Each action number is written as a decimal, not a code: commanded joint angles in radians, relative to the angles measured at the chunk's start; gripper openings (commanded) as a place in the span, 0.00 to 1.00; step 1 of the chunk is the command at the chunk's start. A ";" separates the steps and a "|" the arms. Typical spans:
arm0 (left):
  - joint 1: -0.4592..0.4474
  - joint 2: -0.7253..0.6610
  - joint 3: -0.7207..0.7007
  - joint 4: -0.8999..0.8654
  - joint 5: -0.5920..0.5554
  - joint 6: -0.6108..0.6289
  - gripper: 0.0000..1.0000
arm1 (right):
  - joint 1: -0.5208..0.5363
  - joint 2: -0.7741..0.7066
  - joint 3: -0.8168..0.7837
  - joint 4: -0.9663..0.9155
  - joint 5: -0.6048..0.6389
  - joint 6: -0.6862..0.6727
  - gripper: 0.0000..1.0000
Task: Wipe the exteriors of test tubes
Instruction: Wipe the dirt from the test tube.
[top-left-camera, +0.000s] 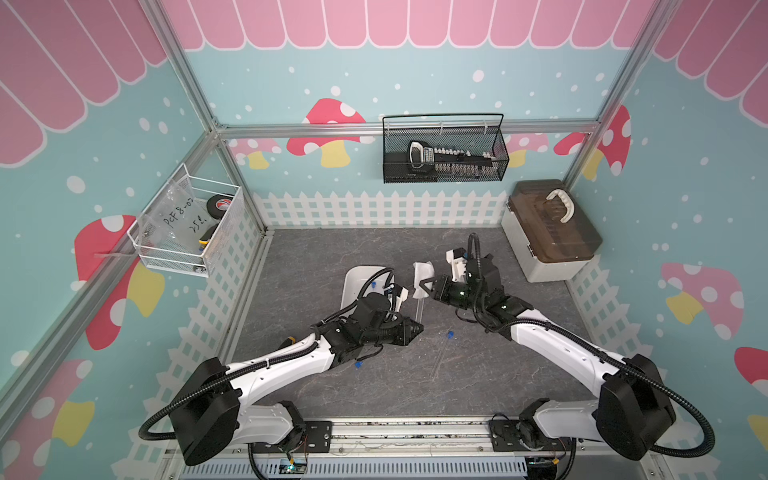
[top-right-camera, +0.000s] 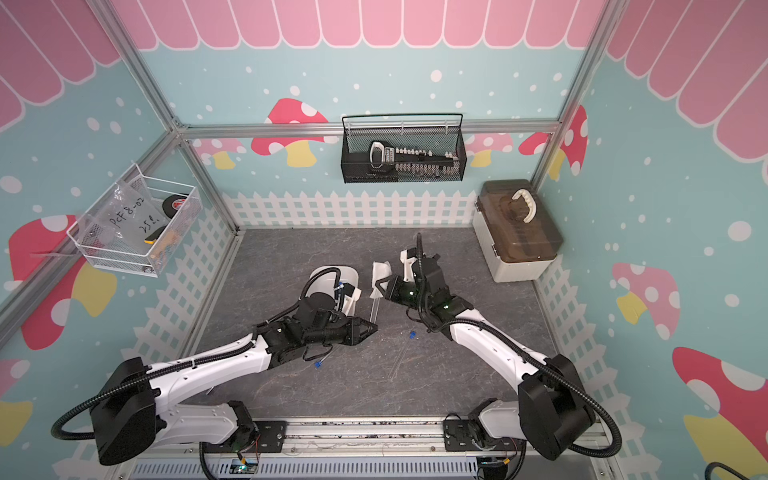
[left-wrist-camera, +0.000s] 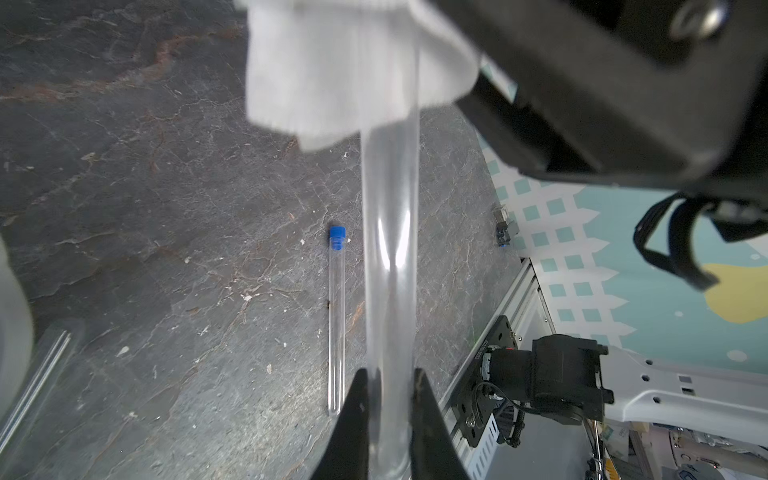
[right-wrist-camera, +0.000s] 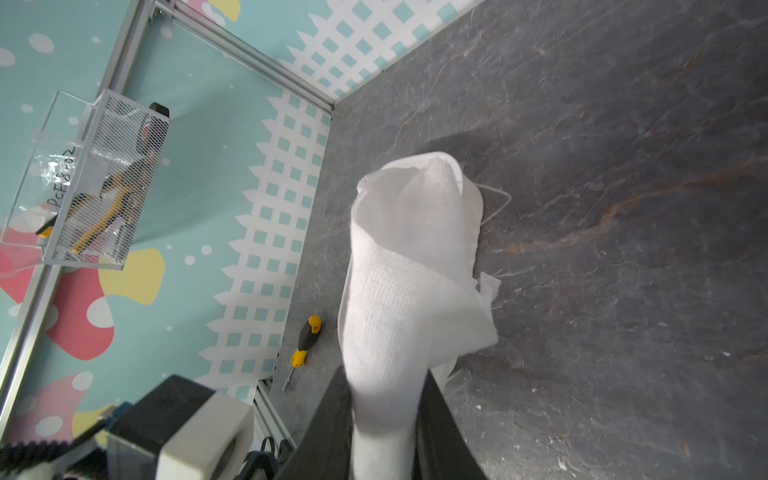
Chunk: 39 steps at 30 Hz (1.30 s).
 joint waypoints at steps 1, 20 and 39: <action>0.005 -0.010 0.002 -0.004 0.004 -0.005 0.11 | -0.009 0.025 0.055 -0.030 -0.030 -0.048 0.24; 0.005 0.001 0.007 0.004 -0.005 -0.008 0.11 | 0.155 -0.115 -0.224 0.031 0.026 0.096 0.23; 0.005 -0.013 -0.002 -0.006 0.001 -0.008 0.11 | 0.093 0.072 -0.041 0.062 0.052 0.022 0.21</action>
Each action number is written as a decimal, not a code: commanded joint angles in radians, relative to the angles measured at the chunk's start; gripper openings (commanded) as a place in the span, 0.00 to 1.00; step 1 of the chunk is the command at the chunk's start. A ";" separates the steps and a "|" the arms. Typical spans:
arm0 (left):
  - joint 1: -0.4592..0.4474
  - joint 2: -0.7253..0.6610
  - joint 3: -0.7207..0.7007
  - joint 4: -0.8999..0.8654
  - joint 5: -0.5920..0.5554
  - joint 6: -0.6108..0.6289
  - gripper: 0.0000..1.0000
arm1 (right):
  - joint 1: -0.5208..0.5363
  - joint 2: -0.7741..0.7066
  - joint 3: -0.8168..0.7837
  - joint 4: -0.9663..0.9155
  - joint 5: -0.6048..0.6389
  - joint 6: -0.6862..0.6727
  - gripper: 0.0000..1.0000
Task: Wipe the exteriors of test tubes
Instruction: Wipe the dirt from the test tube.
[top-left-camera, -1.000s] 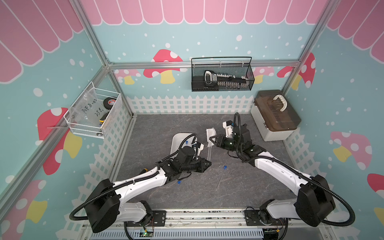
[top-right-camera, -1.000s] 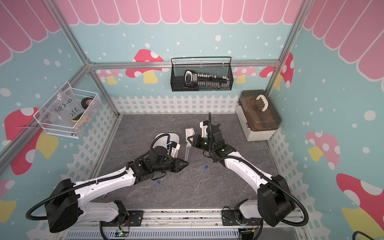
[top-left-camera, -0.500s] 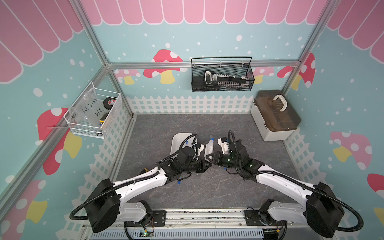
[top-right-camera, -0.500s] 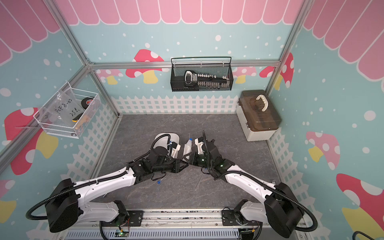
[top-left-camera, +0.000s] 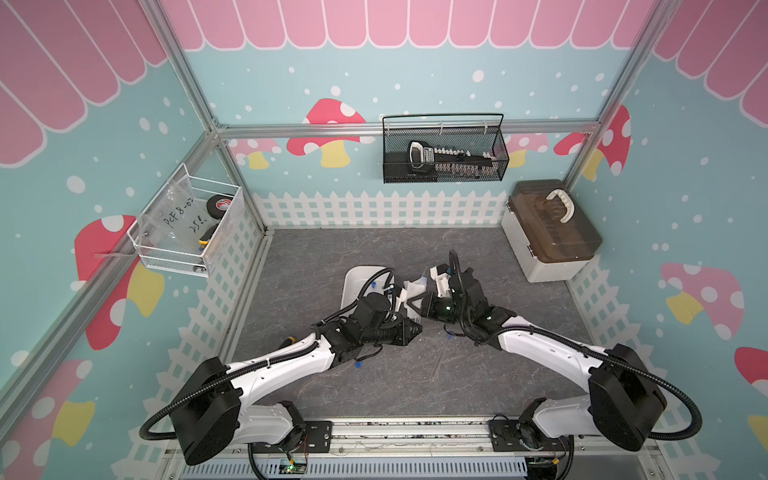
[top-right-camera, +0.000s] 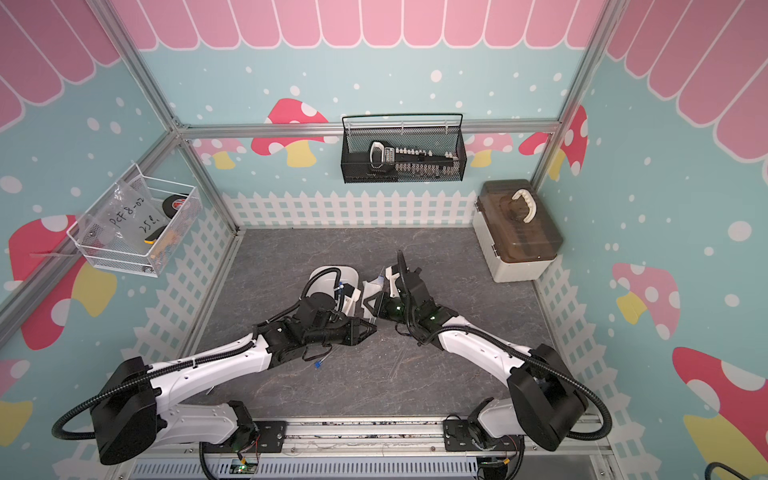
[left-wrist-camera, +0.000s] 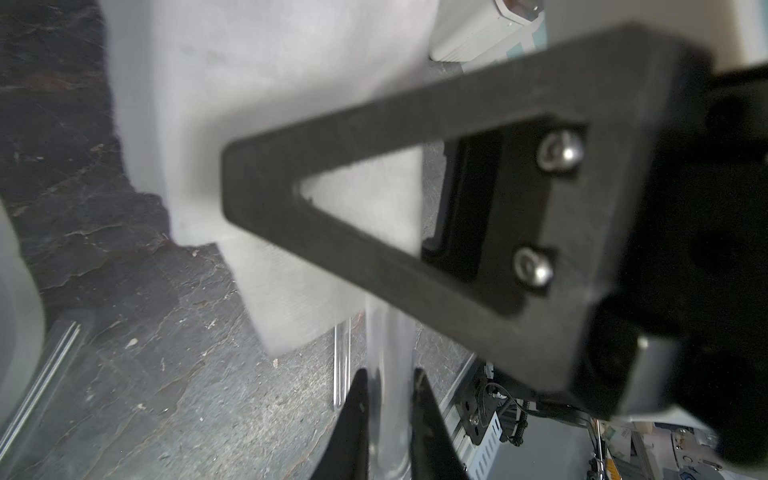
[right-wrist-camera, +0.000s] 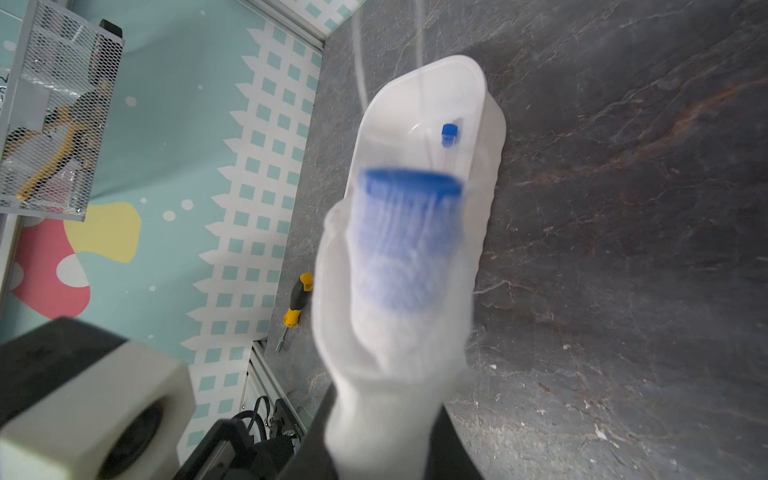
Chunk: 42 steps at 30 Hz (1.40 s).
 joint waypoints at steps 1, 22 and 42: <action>0.003 -0.020 -0.004 0.009 -0.001 -0.007 0.11 | -0.043 0.019 0.046 -0.006 0.016 -0.030 0.21; 0.003 -0.034 -0.014 0.004 -0.001 -0.010 0.11 | -0.196 0.042 0.155 -0.025 -0.036 -0.085 0.18; 0.003 -0.037 -0.021 0.001 0.002 -0.014 0.11 | -0.227 0.107 0.278 -0.025 -0.072 -0.151 0.19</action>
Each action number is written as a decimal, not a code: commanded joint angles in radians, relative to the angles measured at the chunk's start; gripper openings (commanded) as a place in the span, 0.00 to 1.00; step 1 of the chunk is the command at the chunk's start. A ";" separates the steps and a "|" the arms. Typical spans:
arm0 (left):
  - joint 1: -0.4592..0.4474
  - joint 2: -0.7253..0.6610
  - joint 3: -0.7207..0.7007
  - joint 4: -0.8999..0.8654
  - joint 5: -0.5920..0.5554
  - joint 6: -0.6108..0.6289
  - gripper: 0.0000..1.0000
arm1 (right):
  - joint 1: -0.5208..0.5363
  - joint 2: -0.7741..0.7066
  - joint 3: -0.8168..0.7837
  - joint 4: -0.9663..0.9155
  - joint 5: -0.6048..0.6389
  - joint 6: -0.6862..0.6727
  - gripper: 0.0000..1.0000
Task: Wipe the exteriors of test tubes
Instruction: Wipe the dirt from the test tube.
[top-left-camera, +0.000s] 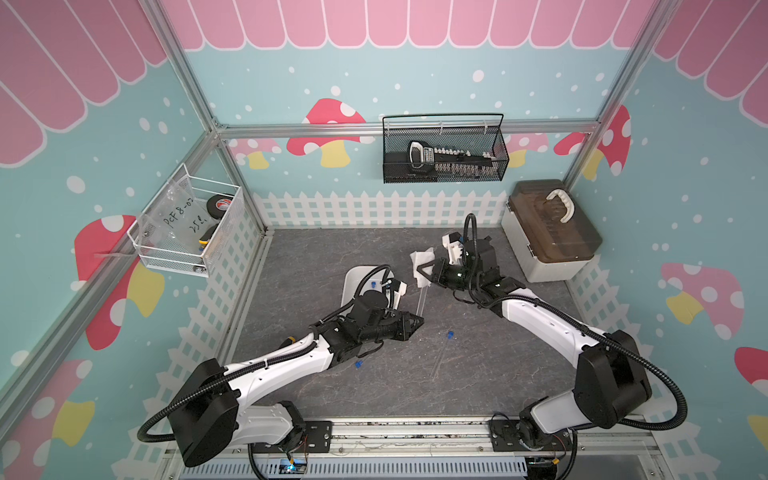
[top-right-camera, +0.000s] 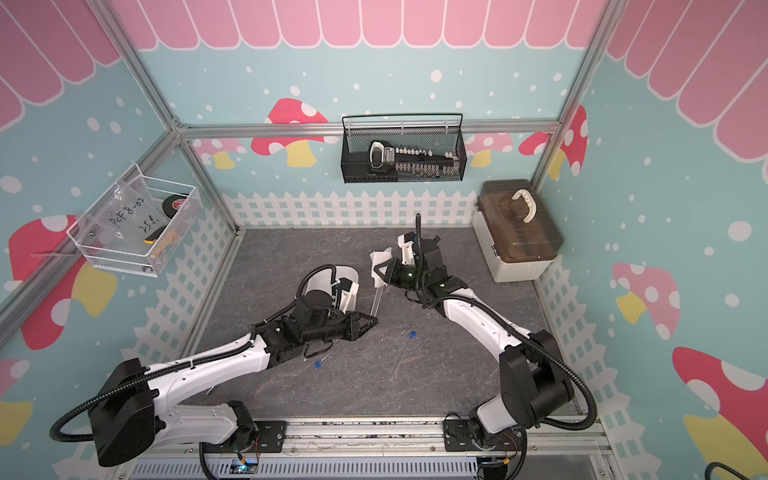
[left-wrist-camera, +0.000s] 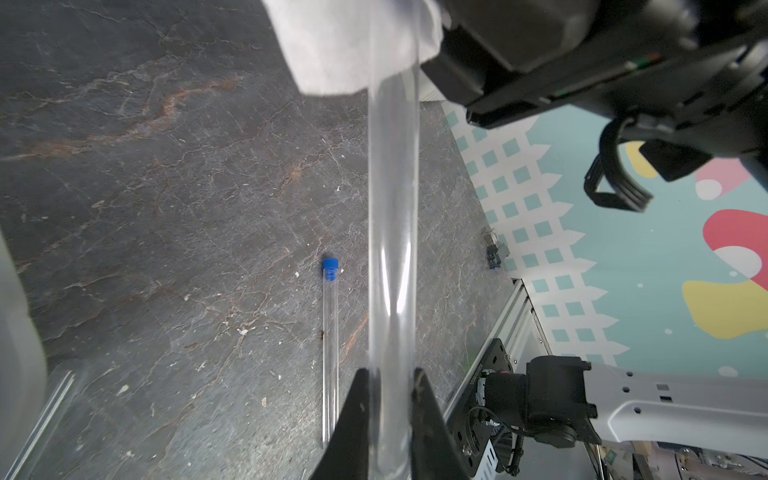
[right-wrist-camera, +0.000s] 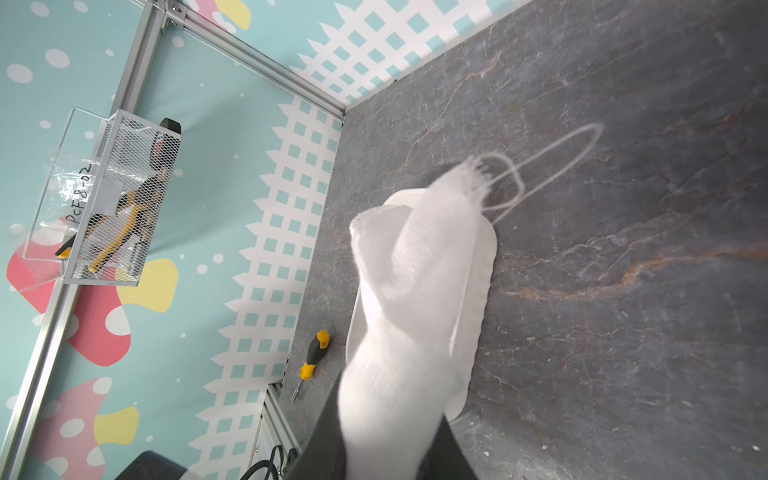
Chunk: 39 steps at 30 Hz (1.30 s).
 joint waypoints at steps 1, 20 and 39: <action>-0.003 -0.021 -0.020 -0.074 0.025 -0.015 0.11 | -0.029 0.011 0.048 0.054 0.069 -0.070 0.19; -0.004 -0.024 -0.026 -0.074 0.023 -0.019 0.11 | -0.057 0.031 0.136 0.041 0.046 -0.078 0.19; 0.126 -0.092 -0.036 -0.149 0.019 0.024 0.11 | -0.115 -0.198 -0.209 -0.005 0.055 -0.064 0.19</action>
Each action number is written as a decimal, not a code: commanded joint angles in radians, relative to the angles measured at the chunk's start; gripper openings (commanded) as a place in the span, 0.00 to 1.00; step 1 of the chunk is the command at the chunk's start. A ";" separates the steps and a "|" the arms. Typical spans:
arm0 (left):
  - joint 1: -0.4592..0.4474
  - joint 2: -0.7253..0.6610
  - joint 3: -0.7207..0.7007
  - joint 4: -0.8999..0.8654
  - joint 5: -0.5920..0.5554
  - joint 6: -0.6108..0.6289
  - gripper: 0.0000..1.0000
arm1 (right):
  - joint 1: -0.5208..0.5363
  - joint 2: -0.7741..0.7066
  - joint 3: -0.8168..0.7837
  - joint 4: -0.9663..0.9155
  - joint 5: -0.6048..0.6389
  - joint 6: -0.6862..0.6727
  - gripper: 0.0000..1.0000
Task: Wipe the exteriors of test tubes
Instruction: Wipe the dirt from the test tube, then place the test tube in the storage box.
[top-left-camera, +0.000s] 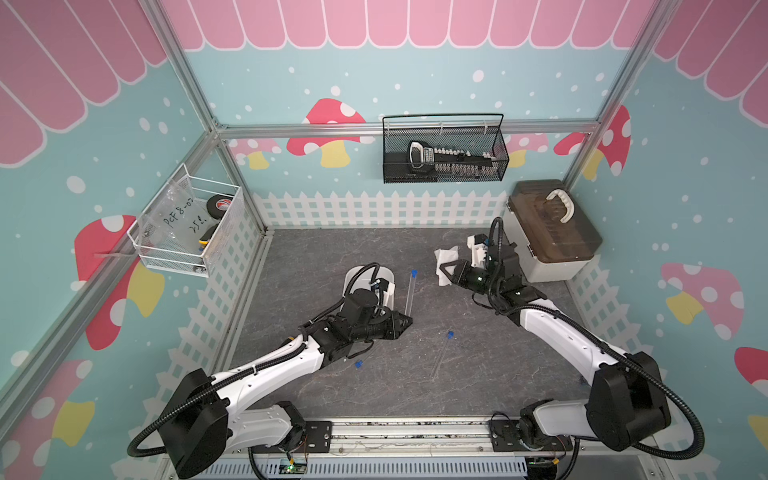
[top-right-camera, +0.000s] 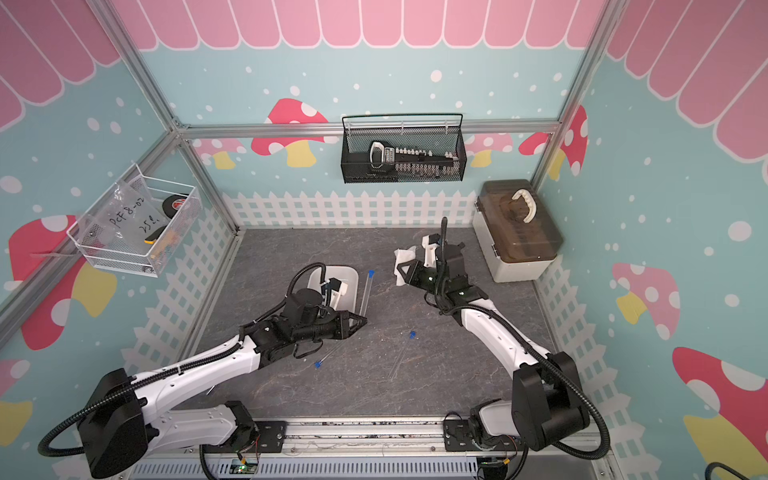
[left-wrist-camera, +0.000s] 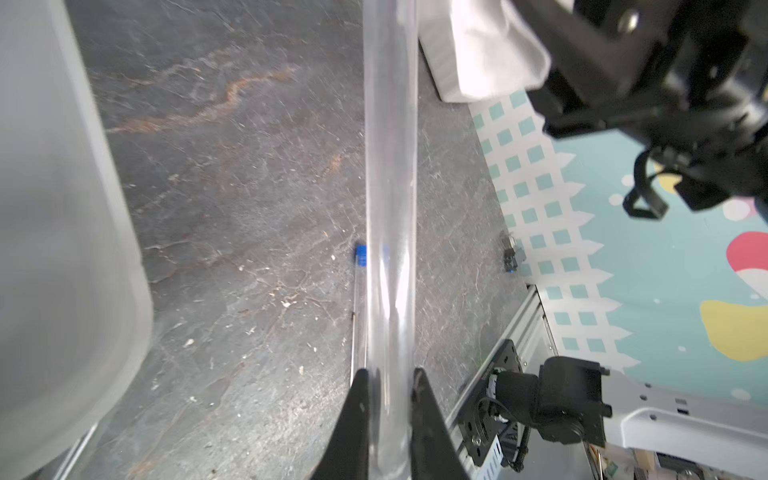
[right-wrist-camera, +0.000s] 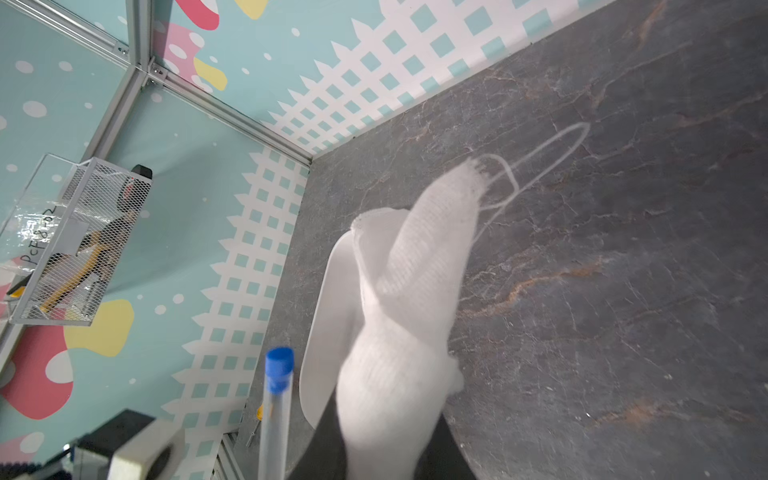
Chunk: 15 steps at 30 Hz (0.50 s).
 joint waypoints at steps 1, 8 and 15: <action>0.048 -0.027 -0.010 -0.052 0.004 0.035 0.11 | -0.003 -0.055 -0.053 -0.032 0.011 -0.003 0.19; 0.180 -0.011 -0.002 -0.109 0.029 0.107 0.11 | -0.003 -0.174 -0.167 -0.074 0.025 0.006 0.19; 0.289 0.077 -0.003 -0.141 0.037 0.192 0.11 | -0.002 -0.267 -0.233 -0.111 0.054 0.013 0.19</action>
